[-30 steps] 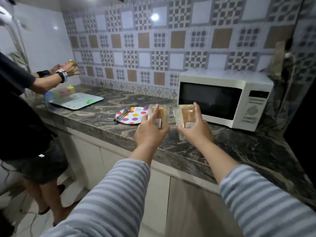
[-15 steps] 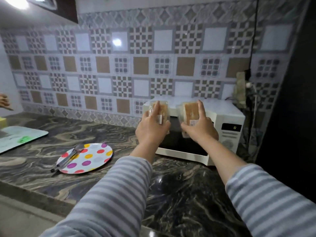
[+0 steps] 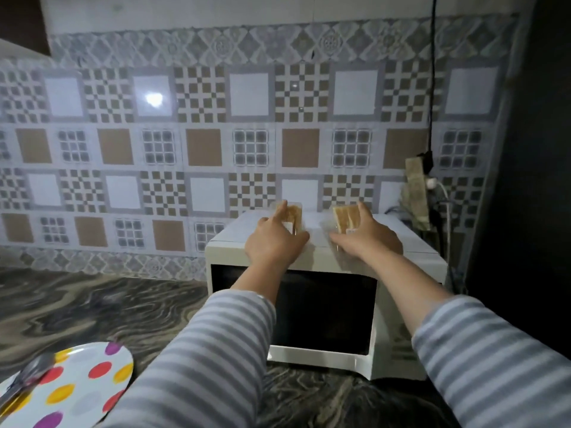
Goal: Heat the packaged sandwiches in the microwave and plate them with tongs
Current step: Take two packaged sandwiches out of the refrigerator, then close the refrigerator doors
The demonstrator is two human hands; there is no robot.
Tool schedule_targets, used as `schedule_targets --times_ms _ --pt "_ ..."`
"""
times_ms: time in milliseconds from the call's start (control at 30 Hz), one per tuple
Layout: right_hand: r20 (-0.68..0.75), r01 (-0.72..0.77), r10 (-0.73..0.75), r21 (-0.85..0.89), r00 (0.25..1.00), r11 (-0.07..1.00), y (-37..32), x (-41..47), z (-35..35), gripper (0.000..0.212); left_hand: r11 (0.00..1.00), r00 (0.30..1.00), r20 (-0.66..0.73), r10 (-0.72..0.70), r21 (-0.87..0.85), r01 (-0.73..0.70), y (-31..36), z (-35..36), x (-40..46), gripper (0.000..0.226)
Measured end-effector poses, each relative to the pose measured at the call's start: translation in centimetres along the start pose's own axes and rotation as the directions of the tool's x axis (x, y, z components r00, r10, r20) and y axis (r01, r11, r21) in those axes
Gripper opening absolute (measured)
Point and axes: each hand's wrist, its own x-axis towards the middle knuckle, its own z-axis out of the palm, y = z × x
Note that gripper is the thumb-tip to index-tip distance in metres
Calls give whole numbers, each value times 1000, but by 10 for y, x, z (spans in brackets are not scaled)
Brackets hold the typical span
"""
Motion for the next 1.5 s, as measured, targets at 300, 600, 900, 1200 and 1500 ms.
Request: schedule_targets --times_ms 300,600,900,1200,1500 --pt "-25 -58 58 28 998 998 -10 58 27 97 999 998 34 -48 3 48 10 42 59 69" --pt "-16 -54 54 12 998 998 -13 76 34 100 998 996 64 -57 41 54 11 55 78 75" --pt "-52 -13 13 -2 999 1000 -2 45 22 87 994 1000 -4 22 110 -21 17 43 47 60" --pt "-239 176 -214 -169 947 970 34 -52 37 59 987 987 -99 124 115 -113 -8 34 -58 52" --pt "93 39 -17 -231 995 972 108 -205 74 36 983 930 367 12 166 -78 -62 16 -204 29"
